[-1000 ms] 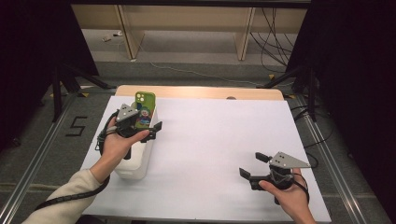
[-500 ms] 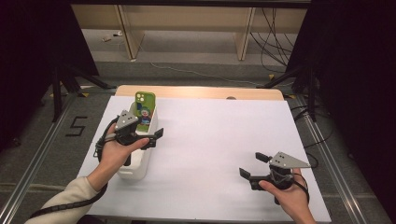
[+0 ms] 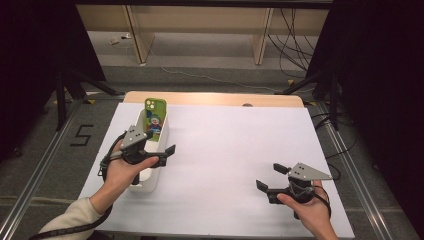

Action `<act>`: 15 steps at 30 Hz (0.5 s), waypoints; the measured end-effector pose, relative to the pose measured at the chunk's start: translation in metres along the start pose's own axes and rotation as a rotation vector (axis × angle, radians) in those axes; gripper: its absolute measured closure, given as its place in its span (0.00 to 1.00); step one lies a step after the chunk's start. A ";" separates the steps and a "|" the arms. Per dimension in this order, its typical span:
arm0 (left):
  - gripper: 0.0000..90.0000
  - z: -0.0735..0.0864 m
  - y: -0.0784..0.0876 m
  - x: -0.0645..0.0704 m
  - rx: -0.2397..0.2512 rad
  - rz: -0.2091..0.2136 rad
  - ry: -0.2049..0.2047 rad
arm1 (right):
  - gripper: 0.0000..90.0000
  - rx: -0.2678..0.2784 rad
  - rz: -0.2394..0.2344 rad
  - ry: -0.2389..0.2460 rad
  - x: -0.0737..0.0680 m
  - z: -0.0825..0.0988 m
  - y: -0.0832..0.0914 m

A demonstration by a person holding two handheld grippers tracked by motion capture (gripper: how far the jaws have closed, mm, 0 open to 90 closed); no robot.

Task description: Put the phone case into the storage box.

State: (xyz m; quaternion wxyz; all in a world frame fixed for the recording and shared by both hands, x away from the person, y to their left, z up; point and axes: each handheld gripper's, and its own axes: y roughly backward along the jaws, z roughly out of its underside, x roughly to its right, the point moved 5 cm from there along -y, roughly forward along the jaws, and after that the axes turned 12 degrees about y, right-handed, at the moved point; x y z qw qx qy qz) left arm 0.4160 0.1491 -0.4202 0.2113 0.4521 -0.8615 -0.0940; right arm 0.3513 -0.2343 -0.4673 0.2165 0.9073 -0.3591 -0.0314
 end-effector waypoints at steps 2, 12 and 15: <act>0.06 -0.001 0.002 0.002 0.004 0.002 -0.004 | 0.15 -0.001 0.001 0.000 0.000 0.000 0.000; 0.06 0.007 0.009 0.010 -0.008 0.025 -0.004 | 0.15 -0.001 -0.001 0.001 0.000 0.000 0.000; 0.06 0.009 0.012 0.012 -0.009 0.031 -0.005 | 0.15 -0.001 0.001 0.001 0.000 0.000 0.000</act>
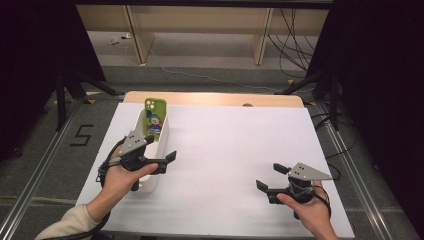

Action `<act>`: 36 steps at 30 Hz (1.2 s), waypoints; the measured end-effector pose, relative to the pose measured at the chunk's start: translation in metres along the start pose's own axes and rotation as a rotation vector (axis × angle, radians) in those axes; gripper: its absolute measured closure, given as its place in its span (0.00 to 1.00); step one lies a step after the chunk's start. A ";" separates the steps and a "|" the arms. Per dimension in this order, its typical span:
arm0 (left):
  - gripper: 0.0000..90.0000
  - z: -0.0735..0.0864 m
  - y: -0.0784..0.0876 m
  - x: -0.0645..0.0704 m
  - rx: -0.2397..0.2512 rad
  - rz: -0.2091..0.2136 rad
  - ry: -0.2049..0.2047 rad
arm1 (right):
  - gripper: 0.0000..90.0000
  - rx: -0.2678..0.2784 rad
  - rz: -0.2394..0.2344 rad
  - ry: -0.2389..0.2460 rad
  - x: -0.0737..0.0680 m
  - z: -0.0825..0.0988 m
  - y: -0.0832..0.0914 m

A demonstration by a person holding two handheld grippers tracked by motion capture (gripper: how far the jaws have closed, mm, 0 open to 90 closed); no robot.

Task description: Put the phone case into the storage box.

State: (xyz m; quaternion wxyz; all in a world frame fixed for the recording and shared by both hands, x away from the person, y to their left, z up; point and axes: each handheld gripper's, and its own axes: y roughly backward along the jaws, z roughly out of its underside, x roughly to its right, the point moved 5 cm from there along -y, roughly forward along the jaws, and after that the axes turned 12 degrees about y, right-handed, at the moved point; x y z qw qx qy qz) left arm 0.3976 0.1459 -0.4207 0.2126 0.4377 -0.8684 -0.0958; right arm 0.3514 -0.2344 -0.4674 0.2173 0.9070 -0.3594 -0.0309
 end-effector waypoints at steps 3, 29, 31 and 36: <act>0.06 0.002 0.002 0.002 -0.001 0.007 -0.002 | 0.15 0.000 -0.001 0.000 0.000 0.000 0.000; 0.08 0.012 0.012 0.014 -0.006 0.074 -0.026 | 0.15 -0.003 -0.002 -0.001 0.000 0.000 0.000; 0.08 0.012 0.012 0.014 -0.006 0.081 -0.028 | 0.15 -0.004 0.000 -0.001 0.000 0.000 0.000; 0.09 0.013 0.014 0.015 -0.005 0.098 -0.031 | 0.15 -0.001 0.001 -0.001 0.000 0.000 0.000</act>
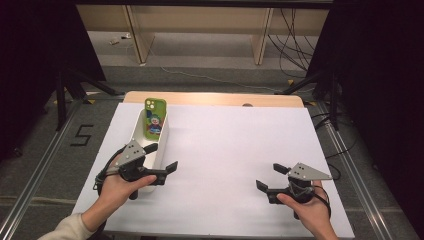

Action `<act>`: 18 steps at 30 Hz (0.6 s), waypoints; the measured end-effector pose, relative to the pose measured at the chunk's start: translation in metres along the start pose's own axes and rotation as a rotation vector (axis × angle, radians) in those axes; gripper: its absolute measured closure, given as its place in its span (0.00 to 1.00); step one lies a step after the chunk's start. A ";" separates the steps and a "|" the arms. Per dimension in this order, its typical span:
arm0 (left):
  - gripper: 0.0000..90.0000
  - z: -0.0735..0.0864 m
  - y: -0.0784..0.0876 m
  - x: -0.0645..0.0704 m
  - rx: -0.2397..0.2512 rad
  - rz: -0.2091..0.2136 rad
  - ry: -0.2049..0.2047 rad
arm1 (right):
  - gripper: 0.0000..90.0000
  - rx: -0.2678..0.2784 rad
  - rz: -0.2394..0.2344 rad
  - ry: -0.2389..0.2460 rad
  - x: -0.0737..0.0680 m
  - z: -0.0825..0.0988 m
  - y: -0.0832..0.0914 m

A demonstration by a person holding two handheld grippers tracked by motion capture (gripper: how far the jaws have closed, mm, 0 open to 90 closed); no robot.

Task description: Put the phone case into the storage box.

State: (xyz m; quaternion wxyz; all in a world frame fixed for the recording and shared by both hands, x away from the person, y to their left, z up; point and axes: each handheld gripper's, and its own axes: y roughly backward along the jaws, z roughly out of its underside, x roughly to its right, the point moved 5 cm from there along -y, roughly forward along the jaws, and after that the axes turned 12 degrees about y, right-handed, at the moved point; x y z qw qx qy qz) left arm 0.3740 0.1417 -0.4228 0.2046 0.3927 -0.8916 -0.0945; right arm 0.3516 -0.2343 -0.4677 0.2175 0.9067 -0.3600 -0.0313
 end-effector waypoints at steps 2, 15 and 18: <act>0.09 0.000 0.001 0.001 0.000 0.005 -0.002 | 0.15 0.000 0.000 0.000 0.000 0.000 0.000; 0.10 0.004 0.006 0.002 0.005 0.026 0.003 | 0.15 0.002 0.001 0.002 0.000 0.000 0.001; 0.11 0.007 0.008 0.002 0.003 0.032 0.002 | 0.15 0.002 0.000 0.000 0.000 -0.001 0.001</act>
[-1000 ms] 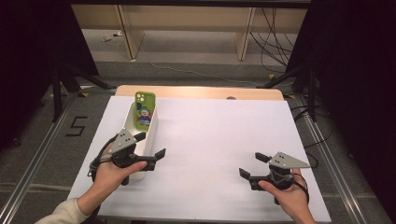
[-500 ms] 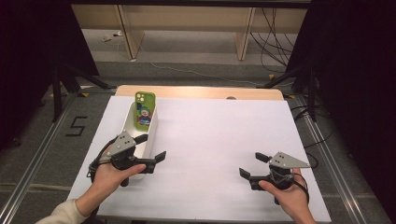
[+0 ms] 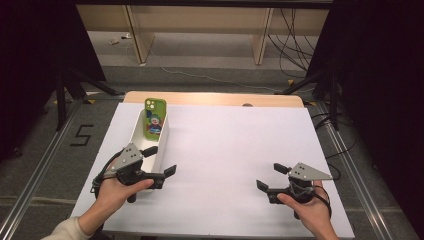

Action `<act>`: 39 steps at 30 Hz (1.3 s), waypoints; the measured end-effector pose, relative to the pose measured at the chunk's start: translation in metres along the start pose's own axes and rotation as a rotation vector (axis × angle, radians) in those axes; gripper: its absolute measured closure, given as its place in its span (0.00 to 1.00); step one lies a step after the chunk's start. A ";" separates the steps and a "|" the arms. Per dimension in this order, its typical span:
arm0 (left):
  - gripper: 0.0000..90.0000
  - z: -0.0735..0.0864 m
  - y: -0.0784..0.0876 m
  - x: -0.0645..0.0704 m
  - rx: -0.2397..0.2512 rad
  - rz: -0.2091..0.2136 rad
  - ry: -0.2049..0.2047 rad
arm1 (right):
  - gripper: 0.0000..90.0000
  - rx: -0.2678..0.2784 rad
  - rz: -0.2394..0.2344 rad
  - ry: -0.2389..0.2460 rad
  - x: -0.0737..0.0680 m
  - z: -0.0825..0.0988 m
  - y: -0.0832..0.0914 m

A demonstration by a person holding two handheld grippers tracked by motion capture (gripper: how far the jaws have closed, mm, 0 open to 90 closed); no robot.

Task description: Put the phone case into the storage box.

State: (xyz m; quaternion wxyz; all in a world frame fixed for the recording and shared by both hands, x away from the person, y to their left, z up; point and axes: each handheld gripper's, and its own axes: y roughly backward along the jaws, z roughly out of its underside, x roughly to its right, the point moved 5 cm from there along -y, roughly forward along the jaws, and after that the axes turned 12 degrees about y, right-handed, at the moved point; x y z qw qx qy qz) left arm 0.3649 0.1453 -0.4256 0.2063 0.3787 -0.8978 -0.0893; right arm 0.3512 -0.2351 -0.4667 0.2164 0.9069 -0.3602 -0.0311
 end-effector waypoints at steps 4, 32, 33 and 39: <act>0.11 0.002 0.002 0.001 -0.002 0.005 -0.002 | 0.15 0.000 0.001 0.000 0.000 0.000 0.000; 0.11 0.006 0.004 -0.001 0.004 0.027 -0.011 | 0.15 0.006 0.005 0.001 0.001 -0.001 0.002; 0.11 0.005 0.004 -0.001 0.005 0.027 -0.011 | 0.15 0.006 0.004 0.002 0.001 -0.001 0.002; 0.11 0.005 0.004 -0.001 0.007 0.029 -0.018 | 0.15 0.010 0.005 0.004 0.002 -0.002 0.003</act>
